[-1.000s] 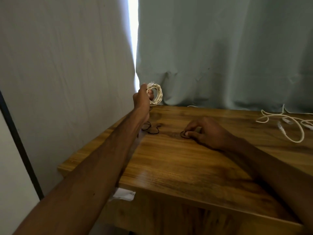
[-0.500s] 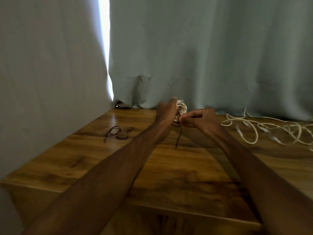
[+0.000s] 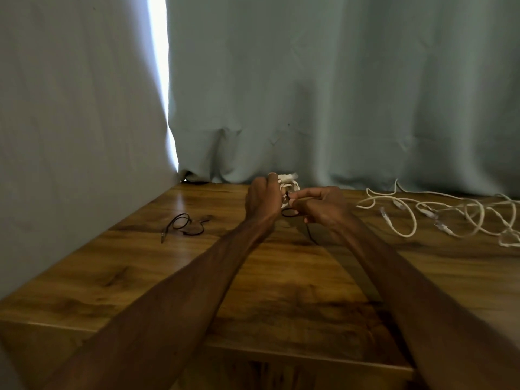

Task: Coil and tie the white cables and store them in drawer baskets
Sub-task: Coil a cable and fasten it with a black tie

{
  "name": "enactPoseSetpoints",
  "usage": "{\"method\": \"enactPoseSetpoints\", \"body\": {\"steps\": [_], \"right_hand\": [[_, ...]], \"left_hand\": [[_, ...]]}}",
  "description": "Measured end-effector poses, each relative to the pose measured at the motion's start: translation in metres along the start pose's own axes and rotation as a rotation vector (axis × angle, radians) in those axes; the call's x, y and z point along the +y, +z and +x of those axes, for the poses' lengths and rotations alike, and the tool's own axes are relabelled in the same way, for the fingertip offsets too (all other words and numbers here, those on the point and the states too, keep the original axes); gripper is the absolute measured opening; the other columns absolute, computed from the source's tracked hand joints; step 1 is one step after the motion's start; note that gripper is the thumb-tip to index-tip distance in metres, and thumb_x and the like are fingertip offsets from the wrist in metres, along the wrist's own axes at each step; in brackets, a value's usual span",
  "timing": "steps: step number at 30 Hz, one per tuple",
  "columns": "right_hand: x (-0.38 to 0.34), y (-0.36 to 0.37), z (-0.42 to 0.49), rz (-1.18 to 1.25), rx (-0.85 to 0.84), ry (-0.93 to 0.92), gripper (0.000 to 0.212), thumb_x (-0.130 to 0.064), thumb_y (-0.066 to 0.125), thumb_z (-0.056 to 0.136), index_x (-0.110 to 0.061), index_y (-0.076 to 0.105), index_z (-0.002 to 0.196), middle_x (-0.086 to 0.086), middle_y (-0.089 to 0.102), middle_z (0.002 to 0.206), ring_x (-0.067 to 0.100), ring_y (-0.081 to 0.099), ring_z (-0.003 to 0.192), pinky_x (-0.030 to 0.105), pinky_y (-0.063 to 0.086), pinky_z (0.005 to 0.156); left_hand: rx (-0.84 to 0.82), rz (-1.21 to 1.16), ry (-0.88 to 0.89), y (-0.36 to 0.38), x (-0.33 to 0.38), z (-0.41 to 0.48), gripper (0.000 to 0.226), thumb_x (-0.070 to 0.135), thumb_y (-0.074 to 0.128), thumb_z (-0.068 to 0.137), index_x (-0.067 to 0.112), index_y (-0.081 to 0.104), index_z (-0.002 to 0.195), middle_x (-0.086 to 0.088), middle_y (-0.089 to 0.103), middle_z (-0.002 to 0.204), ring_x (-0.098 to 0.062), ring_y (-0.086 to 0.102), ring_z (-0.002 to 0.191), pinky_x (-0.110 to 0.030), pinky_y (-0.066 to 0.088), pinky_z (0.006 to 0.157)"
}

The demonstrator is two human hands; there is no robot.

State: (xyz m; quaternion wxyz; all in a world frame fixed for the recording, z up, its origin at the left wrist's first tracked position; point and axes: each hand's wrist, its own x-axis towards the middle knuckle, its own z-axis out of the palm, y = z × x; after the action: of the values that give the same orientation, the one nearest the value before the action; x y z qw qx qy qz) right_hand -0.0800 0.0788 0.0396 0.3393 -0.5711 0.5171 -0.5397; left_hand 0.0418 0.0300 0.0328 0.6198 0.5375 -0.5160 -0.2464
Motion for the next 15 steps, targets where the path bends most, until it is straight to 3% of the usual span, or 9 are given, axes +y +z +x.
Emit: {"method": "enactPoseSetpoints", "body": {"steps": [2,5,10,13,15], "right_hand": [[-0.001,0.002,-0.001,0.003,0.041,0.015,0.009,-0.004,0.08,0.082,-0.004,0.08,0.091,0.013,0.078,0.084,0.011,0.065,0.06,0.022,0.053,0.052],[-0.005,0.006,-0.001,0.067,0.094,0.078,0.007,-0.004,0.08,0.082,-0.001,0.08,0.088,0.019,0.077,0.082,0.018,0.064,0.062,0.026,0.054,0.056],[-0.008,0.011,-0.006,0.167,0.176,0.116,0.007,-0.001,0.081,0.078,-0.003,0.077,0.084,0.015,0.077,0.078,0.014,0.066,0.055,0.024,0.054,0.05],[-0.011,0.008,-0.008,0.282,0.212,0.114,0.018,0.002,0.087,0.072,-0.004,0.072,0.08,0.012,0.075,0.072,0.012,0.067,0.05,0.021,0.052,0.045],[-0.01,0.007,-0.007,0.334,0.233,0.109,0.027,0.003,0.088,0.072,-0.009,0.065,0.078,0.011,0.073,0.075,0.016,0.069,0.057,0.021,0.055,0.047]], "left_hand": [[-0.004,0.002,0.054,0.001,0.001,-0.004,0.038,0.036,0.044,0.102,0.01,0.07,0.094,-0.001,0.066,0.085,-0.022,0.061,0.085,-0.036,0.043,0.071],[-0.021,0.002,0.107,0.005,-0.001,-0.009,0.041,0.039,0.042,0.104,0.009,0.07,0.1,-0.006,0.069,0.094,-0.024,0.064,0.088,-0.041,0.05,0.075],[-0.028,-0.015,0.204,0.005,0.003,-0.014,0.031,0.026,0.046,0.105,0.01,0.072,0.101,-0.008,0.07,0.099,-0.028,0.064,0.097,-0.039,0.05,0.085],[-0.046,-0.045,0.159,0.008,0.002,-0.016,0.026,0.027,0.046,0.104,0.016,0.066,0.089,0.001,0.065,0.086,-0.025,0.063,0.091,-0.041,0.052,0.082],[-0.034,-0.053,0.14,0.009,0.001,-0.015,0.034,0.033,0.045,0.101,0.011,0.069,0.091,-0.005,0.068,0.088,-0.026,0.065,0.088,-0.045,0.054,0.082]]}}
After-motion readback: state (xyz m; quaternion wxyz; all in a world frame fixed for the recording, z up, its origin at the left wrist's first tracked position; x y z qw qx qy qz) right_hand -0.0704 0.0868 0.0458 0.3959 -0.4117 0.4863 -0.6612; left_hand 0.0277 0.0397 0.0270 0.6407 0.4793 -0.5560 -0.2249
